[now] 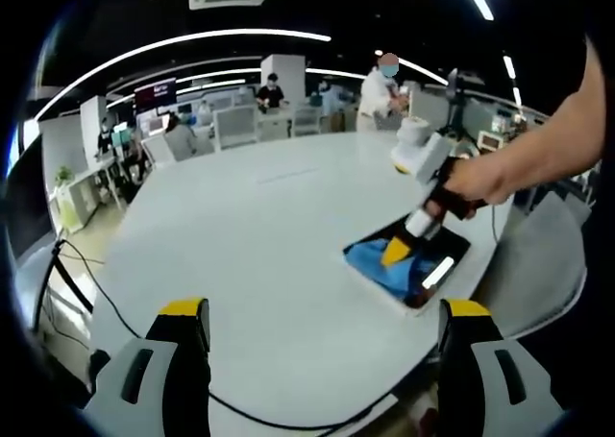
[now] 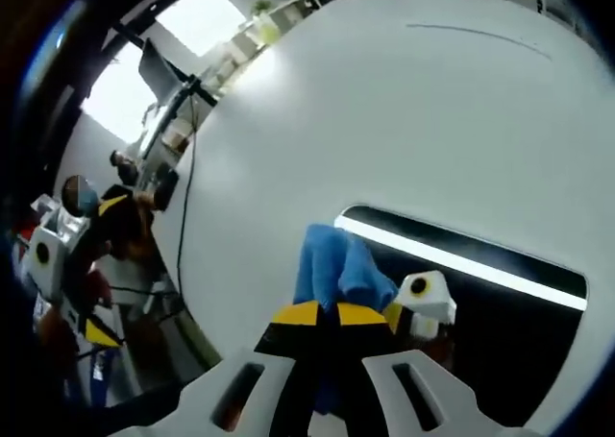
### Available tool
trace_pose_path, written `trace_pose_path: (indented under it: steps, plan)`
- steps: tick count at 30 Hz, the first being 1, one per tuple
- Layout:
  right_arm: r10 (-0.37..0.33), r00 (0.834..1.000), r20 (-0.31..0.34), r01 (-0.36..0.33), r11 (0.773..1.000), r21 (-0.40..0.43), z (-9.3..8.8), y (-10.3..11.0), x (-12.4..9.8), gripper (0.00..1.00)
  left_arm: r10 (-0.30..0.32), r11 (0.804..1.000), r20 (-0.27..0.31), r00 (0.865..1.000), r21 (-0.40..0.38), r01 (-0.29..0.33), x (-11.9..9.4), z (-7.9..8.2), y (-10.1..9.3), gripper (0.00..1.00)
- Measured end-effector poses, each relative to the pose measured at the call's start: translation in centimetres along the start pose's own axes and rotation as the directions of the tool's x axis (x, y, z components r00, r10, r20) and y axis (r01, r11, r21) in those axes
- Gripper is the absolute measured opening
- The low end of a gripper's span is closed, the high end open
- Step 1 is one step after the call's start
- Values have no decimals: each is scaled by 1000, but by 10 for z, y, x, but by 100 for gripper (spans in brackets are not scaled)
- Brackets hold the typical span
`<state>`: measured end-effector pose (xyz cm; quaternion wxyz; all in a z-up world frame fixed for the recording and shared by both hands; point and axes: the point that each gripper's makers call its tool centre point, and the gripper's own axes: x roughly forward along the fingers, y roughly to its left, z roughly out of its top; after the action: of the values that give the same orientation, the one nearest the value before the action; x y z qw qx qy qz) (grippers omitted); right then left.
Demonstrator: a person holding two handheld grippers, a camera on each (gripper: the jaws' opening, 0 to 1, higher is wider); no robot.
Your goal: Wipe the mirror surface with the cleaning cloth until all visible marks leave the cleaned area.
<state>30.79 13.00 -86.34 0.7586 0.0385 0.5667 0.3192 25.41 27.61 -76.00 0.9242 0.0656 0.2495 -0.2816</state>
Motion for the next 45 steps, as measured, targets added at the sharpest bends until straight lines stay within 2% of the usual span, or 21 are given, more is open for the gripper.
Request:
trace_pose_path:
  steps: [8,13,19,23,45]
  plan:
    - [4,1000,0,-4,1000,-12,0,-1,0,0,12,1000,8,1000,-9,-12,-4,-1,-4,99]
    - [-1,1000,3,1,999,-36,0,-1,1,0,26,997,49,998,-77,-22,-6,7,-1,99]
    - [-19,1000,6,19,999,-48,-1,-5,-3,0,12,998,38,999,-57,-9,-6,9,0,99]
    - [-27,1000,10,27,999,-32,-3,-16,-6,0,9,998,29,1000,-62,-7,-6,8,0,99]
    - [-52,998,18,52,999,5,-22,-52,-31,0,-7,998,34,999,-57,9,0,11,-9,99]
